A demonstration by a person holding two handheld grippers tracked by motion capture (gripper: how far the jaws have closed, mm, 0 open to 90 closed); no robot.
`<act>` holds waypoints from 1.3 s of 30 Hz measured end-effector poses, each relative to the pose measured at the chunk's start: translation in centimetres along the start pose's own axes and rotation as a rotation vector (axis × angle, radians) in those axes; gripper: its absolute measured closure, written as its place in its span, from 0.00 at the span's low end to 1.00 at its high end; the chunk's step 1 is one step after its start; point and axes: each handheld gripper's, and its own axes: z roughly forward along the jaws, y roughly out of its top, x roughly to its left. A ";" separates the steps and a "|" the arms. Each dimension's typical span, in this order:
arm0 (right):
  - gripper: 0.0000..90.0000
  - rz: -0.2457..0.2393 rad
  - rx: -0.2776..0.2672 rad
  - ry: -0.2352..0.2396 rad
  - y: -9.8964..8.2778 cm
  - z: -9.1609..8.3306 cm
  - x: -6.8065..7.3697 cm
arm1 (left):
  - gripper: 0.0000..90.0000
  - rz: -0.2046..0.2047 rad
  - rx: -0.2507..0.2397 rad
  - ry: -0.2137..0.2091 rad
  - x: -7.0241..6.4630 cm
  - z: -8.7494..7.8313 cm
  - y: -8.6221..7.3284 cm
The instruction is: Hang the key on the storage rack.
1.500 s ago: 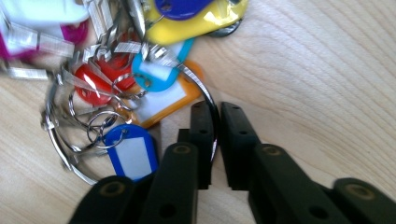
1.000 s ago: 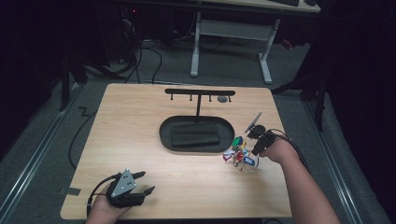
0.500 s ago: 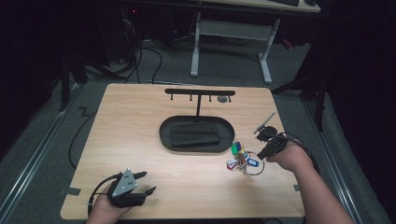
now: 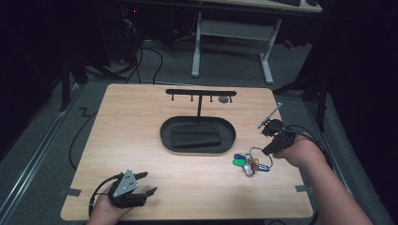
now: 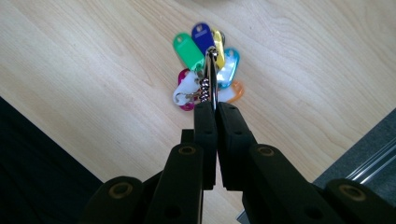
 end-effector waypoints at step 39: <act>0.97 -0.032 -0.069 -0.089 7.3 -7.0 0.2 | 0.41 0.001 -0.002 -0.010 0.1 0.0 -0.2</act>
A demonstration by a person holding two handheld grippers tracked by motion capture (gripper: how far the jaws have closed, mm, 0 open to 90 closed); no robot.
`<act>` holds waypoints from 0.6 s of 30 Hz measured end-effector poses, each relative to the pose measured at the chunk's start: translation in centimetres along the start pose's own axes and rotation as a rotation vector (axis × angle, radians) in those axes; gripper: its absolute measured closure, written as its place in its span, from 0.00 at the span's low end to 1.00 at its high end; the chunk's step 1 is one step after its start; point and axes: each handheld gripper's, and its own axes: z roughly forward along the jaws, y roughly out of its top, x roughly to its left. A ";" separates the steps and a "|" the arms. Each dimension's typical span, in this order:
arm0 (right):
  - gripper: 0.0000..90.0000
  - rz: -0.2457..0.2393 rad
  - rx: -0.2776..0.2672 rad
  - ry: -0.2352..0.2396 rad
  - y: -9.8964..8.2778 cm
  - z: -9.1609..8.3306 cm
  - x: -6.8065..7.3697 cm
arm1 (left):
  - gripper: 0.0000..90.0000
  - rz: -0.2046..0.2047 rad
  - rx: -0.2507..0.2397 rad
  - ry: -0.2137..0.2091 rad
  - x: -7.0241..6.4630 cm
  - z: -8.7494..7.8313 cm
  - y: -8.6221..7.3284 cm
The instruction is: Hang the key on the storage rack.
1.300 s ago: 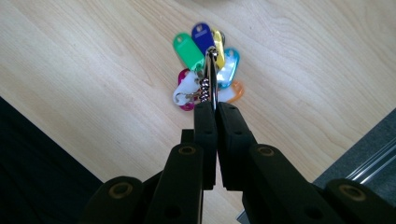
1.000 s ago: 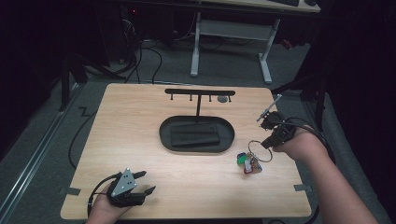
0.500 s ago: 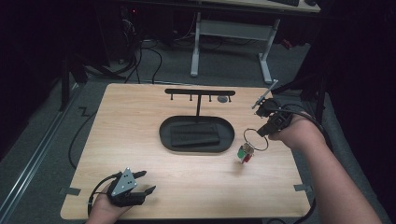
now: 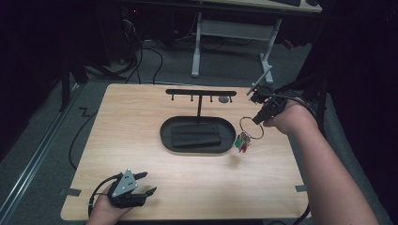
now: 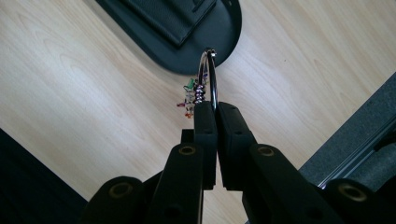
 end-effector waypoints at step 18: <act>0.97 -0.019 -0.028 0.001 4.1 0.9 -0.8 | 0.41 0.028 -0.013 -0.007 -0.4 0.1 0.2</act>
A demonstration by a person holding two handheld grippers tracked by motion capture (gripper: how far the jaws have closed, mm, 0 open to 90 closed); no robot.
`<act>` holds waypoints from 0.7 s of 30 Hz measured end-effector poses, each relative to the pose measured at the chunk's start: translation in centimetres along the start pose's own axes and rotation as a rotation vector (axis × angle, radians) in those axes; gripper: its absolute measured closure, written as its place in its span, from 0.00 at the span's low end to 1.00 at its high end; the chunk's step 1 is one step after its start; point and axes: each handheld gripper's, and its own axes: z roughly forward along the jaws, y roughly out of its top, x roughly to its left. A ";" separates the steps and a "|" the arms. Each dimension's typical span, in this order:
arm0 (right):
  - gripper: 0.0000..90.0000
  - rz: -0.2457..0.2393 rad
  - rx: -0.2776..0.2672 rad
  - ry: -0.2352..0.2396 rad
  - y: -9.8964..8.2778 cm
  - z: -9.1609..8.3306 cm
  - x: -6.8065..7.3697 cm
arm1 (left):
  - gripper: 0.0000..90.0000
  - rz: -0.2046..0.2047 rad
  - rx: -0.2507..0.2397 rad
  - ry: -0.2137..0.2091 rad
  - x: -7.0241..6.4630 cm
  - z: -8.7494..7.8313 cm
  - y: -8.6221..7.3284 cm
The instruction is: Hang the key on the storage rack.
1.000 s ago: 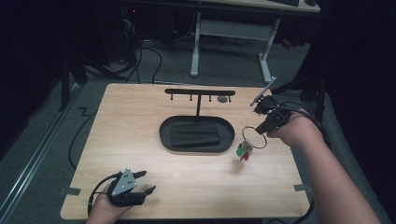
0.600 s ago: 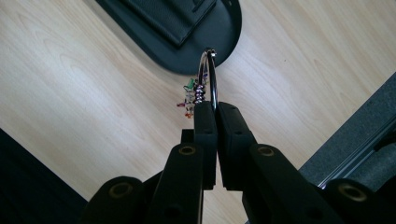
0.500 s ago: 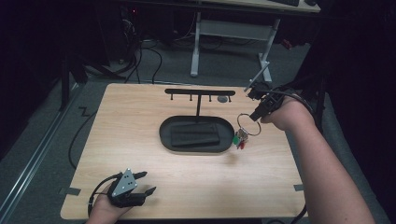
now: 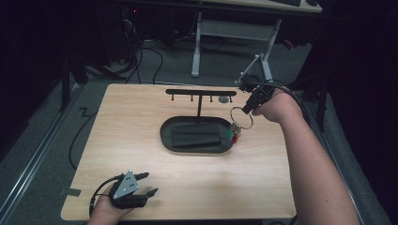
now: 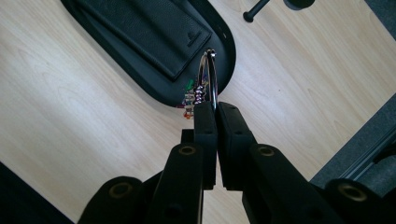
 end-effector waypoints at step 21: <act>0.97 0.035 -0.022 0.012 2.9 2.4 -2.1 | 0.41 0.000 0.007 0.004 -0.1 -0.2 -0.2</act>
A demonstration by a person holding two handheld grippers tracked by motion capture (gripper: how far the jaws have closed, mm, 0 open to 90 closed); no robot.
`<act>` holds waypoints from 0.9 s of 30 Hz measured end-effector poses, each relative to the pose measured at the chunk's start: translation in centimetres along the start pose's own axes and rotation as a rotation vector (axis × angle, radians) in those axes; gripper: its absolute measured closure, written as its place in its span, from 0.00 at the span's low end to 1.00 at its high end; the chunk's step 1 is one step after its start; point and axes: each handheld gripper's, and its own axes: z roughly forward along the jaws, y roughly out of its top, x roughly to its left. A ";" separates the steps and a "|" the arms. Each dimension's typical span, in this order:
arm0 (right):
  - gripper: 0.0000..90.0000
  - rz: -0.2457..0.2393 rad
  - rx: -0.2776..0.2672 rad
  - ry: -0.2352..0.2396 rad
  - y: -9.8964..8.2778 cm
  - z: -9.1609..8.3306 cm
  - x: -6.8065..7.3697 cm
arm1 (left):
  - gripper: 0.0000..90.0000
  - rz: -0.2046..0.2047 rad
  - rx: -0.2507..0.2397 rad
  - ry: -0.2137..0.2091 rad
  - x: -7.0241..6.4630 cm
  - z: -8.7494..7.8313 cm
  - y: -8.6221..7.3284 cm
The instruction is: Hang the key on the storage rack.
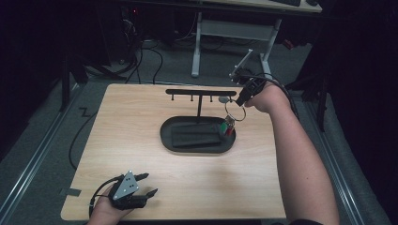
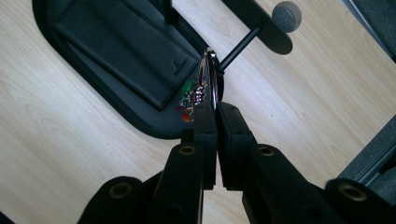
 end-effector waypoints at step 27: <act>0.97 0.023 -0.010 -0.006 1.3 2.0 -1.4 | 0.41 0.008 0.008 -0.002 0.1 0.2 0.0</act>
